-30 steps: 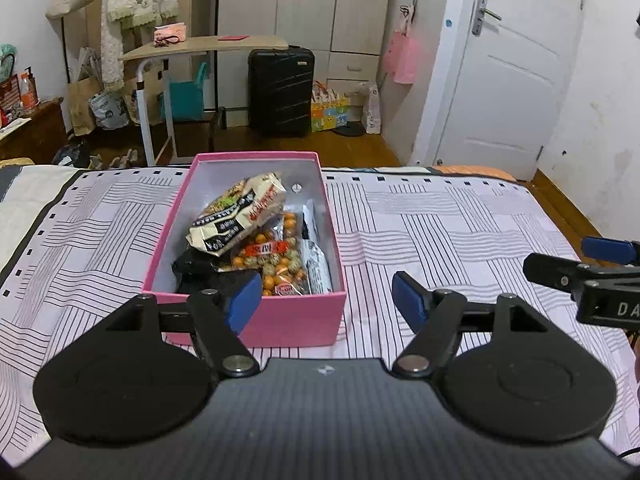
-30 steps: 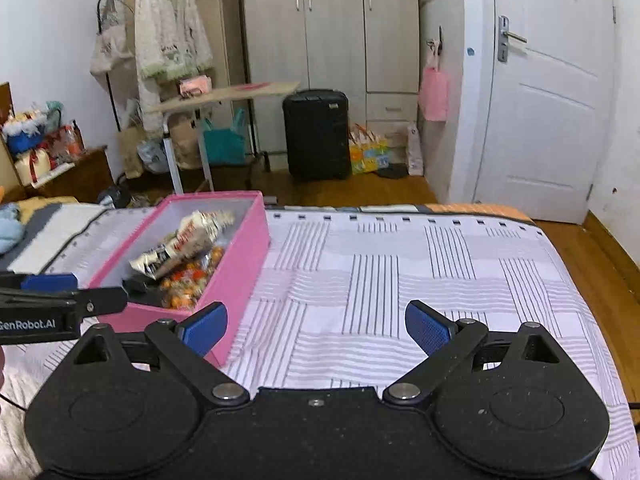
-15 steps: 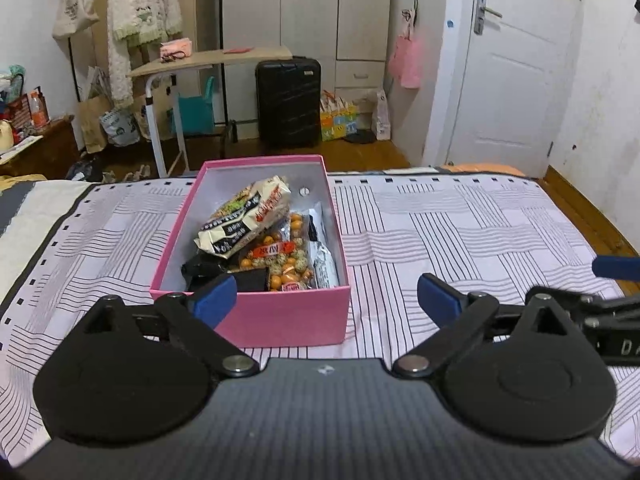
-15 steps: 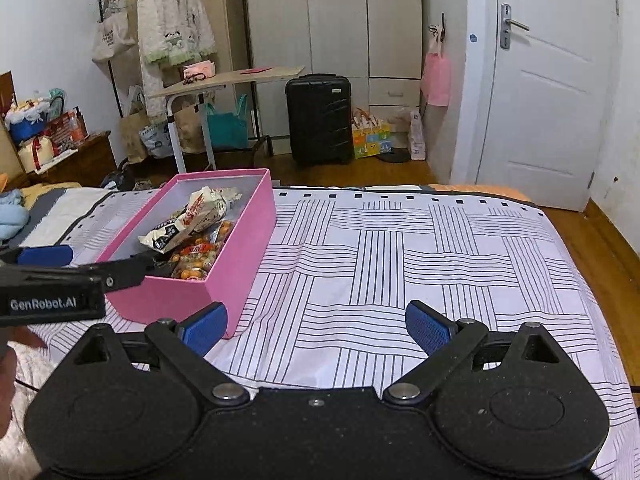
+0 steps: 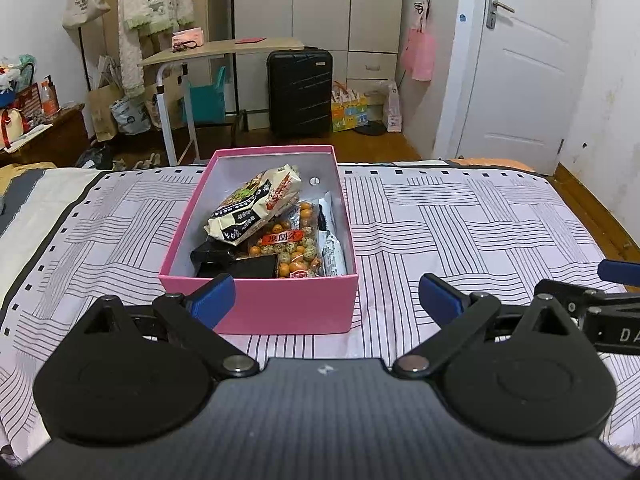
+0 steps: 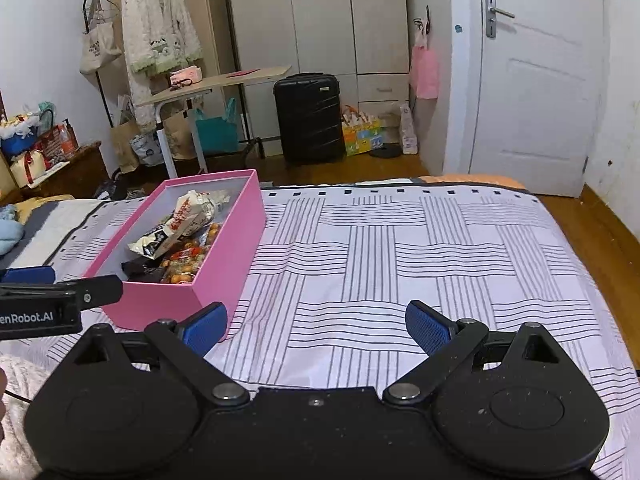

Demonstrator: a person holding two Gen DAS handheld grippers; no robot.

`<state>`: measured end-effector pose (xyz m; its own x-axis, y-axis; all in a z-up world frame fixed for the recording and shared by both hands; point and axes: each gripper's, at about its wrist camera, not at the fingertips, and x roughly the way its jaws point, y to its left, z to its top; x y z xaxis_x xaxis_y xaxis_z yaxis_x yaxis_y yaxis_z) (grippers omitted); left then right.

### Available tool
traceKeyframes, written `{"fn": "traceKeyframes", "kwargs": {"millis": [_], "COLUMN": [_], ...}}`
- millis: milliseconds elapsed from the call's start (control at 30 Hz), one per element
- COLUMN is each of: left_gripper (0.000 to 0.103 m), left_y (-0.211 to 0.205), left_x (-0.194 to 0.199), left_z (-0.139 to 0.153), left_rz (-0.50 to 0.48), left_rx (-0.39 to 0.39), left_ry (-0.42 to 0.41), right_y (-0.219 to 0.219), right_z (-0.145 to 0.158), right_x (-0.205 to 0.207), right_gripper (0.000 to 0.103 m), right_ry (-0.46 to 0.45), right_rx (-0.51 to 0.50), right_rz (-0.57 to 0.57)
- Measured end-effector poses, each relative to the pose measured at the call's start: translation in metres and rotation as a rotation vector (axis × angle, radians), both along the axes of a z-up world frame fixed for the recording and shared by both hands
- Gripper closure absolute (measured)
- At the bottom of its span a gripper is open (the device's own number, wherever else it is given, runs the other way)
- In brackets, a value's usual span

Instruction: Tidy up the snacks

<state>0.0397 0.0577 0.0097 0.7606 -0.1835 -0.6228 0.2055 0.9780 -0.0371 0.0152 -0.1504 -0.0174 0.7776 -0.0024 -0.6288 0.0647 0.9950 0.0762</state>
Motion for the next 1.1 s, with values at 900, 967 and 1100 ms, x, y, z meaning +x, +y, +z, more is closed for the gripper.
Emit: {"fn": "traceKeyframes", "kwargs": {"millis": [900,967,1100], "left_gripper": [0.000,0.000,0.000], "left_y": [-0.014,-0.014,-0.015], "left_x": [-0.003,-0.002,-0.003], "left_z": [-0.008,-0.009,-0.009], "left_rz": [0.028,0.035,0.031], "left_rx": [0.067,0.073,0.072], "left_ry": [-0.015,-0.012,-0.022], "right_y": [-0.007,-0.007,-0.009], "right_z": [-0.011,-0.012,-0.015], "right_x": [-0.002,-0.001,-0.001], "right_gripper": [0.005,0.005,0.005], "right_ry": [-0.013,-0.007,-0.002], "right_rx": [-0.013,-0.014,-0.012], "right_rz": [-0.021,-0.021,-0.022]}}
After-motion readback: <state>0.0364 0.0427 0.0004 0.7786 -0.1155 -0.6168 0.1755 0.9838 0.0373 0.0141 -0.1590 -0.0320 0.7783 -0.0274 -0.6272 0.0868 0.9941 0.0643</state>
